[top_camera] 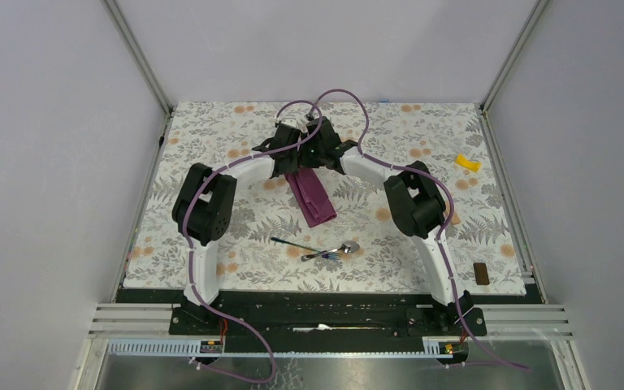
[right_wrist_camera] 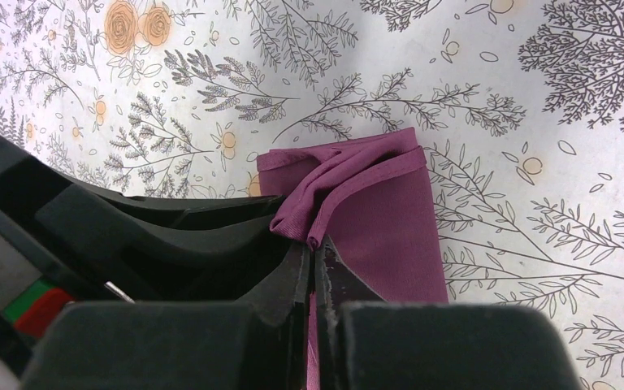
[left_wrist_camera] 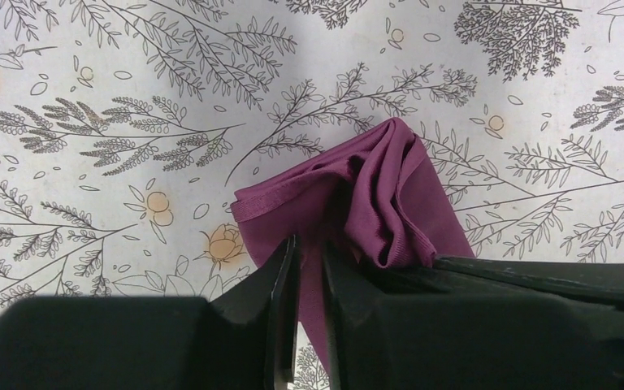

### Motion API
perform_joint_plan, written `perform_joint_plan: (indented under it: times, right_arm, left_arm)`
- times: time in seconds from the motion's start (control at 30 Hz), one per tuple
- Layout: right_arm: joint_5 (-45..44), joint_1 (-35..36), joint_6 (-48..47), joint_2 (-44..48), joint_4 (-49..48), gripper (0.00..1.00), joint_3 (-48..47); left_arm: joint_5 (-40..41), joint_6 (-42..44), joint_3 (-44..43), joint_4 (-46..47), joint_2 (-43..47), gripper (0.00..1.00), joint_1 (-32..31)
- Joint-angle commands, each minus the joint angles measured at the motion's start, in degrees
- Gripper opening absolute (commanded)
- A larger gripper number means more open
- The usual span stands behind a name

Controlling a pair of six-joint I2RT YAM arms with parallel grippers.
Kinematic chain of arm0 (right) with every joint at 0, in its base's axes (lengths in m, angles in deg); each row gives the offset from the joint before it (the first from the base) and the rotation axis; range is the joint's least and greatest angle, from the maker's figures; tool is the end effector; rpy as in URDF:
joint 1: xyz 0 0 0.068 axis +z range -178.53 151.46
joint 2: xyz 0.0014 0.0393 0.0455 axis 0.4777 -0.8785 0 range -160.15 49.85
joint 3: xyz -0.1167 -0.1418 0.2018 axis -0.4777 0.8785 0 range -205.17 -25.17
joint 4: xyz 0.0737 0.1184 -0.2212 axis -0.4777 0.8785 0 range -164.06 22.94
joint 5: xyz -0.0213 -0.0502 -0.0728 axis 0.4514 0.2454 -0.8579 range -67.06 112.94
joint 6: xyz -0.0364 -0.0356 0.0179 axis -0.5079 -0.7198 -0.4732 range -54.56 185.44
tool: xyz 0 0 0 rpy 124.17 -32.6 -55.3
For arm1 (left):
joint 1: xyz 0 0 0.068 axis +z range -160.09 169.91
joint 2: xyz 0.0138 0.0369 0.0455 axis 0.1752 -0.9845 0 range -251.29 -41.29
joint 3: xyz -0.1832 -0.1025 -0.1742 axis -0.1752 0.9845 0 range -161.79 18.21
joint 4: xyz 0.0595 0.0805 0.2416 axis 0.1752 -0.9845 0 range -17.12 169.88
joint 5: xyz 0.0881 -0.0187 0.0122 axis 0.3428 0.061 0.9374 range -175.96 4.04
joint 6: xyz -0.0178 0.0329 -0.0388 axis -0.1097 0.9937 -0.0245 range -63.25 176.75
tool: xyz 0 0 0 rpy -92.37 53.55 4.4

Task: Fold the napkin into a case and place the utensils inside
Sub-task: Stuff the top corner of the smaller-rectangle-folded napkin into the folded napkin.

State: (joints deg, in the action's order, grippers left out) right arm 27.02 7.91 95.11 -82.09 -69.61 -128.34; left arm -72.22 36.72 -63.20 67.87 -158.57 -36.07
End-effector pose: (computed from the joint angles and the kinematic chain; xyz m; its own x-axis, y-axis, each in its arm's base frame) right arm 0.4263 0.3179 0.1845 -0.7000 0.0970 -0.7075 -0.3383 0.8275 0.4481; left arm 0.4061 -0.1884 0.1726 -0.7231 -0.0179 -0.6905 0.0367 0.9973 -0.0642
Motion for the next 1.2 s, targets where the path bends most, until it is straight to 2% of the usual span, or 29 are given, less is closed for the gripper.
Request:
perform_joint_plan:
  times: [0.0, 0.07, 0.17, 0.57, 0.73, 0.93, 1.17]
  right_arm:
    - [0.37, -0.23, 0.33, 2.99, -2.36, 0.00, -0.52]
    - [0.53, -0.22, 0.31, 2.90, -2.34, 0.00, -0.51]
    - [0.67, -0.23, 0.35, 2.91, -2.43, 0.00, -0.54]
    - [1.42, -0.24, 0.36, 2.48, -2.51, 0.00, -0.57]
    - [2.98, -0.23, 2.25, 1.11, -3.09, 0.00, -1.03]
    - [5.76, -0.19, 7.13, -1.61, -7.97, 0.00, -0.16]
    - [7.19, -0.24, 7.53, -4.45, -8.14, 0.00, -0.60]
  left_arm:
    - [3.16, 1.24, -2.30, 2.34, -0.46, 0.23, -0.20]
    - [3.65, 1.48, -2.66, 2.02, -0.71, 0.31, -0.11]
    - [4.13, 1.66, -2.73, 2.22, -0.94, 0.31, -0.15]
    - [3.83, 2.98, -2.83, 3.33, -0.20, 0.02, 0.09]
    - [-1.17, 1.35, 0.10, 5.52, 3.07, 0.00, 1.31]
    - [-11.59, -3.55, 4.91, 9.82, 6.14, 0.00, 4.44]
    - [-15.88, -6.68, 7.93, 11.77, 7.20, 0.00, 6.91]
